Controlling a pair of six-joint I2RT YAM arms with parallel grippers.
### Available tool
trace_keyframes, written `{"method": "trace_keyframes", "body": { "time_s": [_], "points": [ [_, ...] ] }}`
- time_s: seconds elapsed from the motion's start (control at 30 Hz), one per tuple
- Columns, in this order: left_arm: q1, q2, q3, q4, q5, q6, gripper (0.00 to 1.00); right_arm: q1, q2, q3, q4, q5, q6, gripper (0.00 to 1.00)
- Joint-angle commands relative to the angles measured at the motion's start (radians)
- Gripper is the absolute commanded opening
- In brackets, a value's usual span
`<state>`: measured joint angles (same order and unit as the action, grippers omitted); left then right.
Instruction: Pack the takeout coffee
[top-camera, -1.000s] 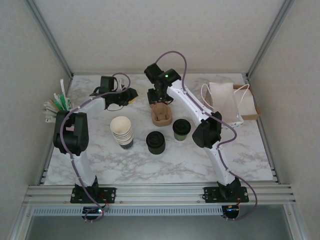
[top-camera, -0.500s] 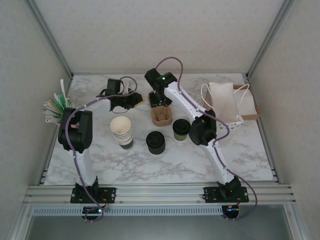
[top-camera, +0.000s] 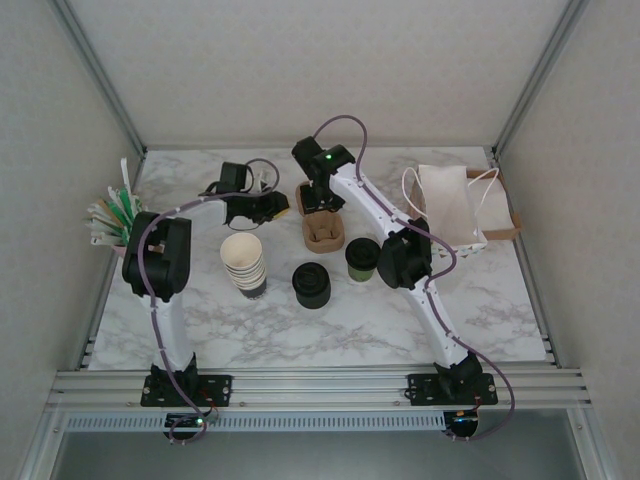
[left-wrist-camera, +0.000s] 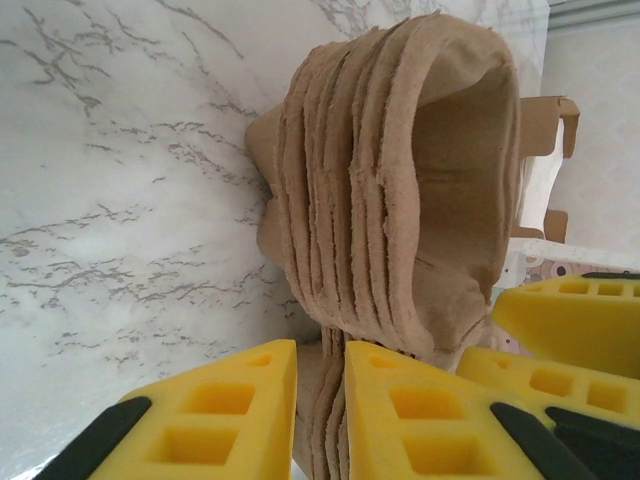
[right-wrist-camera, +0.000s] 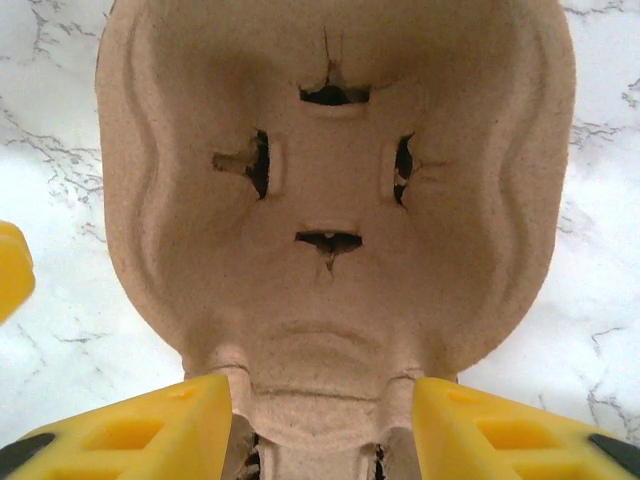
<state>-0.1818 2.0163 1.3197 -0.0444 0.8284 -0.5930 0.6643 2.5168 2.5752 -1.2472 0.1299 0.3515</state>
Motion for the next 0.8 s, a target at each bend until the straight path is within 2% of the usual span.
{"method": "trace_keyframes", "body": {
  "time_s": [0.0, 0.23, 0.47, 0.6, 0.77],
  "points": [
    [-0.012, 0.020, 0.005, 0.015, 0.028, 0.028, 0.20, -0.008, 0.040, 0.042, -0.005, -0.012, 0.002, 0.50],
    [-0.016, 0.031, 0.009, 0.016, 0.033, 0.028, 0.20, -0.010, 0.062, 0.058, -0.006, -0.021, 0.005, 0.47],
    [-0.022, 0.043, 0.011, 0.027, 0.043, 0.023, 0.21, -0.010, 0.062, 0.065, -0.009, -0.025, 0.008, 0.39],
    [-0.021, 0.045, -0.002, 0.072, 0.069, -0.011, 0.26, -0.013, 0.049, 0.064, -0.009, -0.031, 0.011, 0.32],
    [-0.019, 0.050, -0.011, 0.112, 0.087, -0.035, 0.27, -0.018, 0.028, 0.062, -0.010, -0.039, 0.014, 0.26]
  ]
}}
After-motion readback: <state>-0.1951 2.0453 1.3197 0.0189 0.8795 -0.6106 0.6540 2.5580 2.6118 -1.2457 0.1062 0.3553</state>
